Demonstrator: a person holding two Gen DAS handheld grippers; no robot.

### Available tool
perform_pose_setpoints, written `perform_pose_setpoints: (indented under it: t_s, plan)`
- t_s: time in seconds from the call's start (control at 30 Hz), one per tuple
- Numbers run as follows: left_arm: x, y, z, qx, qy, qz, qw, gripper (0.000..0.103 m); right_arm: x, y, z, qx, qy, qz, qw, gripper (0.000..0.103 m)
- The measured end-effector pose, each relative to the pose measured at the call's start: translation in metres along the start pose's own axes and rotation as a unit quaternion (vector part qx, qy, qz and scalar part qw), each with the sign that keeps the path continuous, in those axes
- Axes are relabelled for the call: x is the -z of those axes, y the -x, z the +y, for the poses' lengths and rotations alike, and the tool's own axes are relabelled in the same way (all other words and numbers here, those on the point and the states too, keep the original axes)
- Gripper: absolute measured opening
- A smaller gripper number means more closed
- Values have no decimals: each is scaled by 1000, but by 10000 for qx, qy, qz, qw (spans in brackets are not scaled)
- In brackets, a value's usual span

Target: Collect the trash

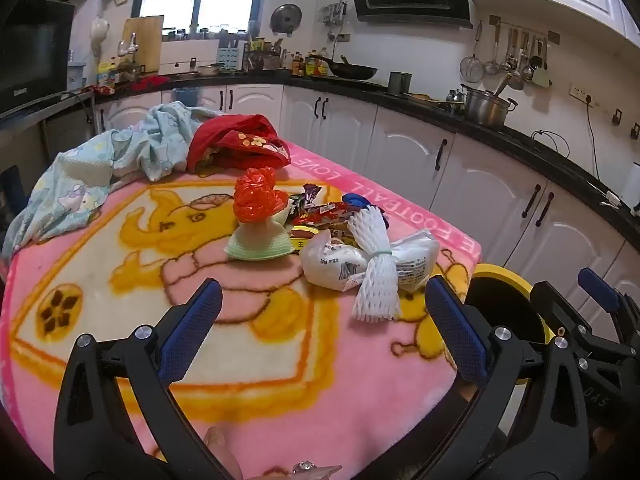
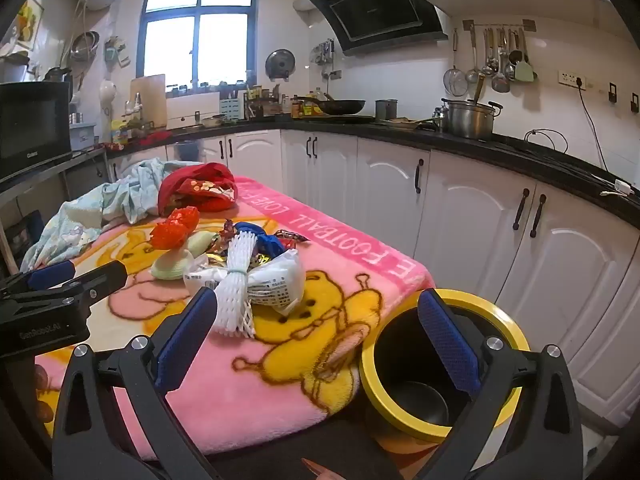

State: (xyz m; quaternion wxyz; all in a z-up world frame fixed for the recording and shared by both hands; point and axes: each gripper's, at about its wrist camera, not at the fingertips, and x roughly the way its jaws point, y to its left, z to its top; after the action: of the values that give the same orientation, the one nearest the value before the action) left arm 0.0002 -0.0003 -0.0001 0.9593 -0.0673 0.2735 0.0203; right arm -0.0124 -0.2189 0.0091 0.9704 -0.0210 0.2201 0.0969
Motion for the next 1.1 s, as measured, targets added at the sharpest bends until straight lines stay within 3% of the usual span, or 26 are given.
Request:
perform_pose_setpoints:
  t_s: [1.1]
  plan:
    - [0, 0, 1, 7, 26, -42, 10000, 94, -1, 1, -2, 7, 5, 1, 10000, 97]
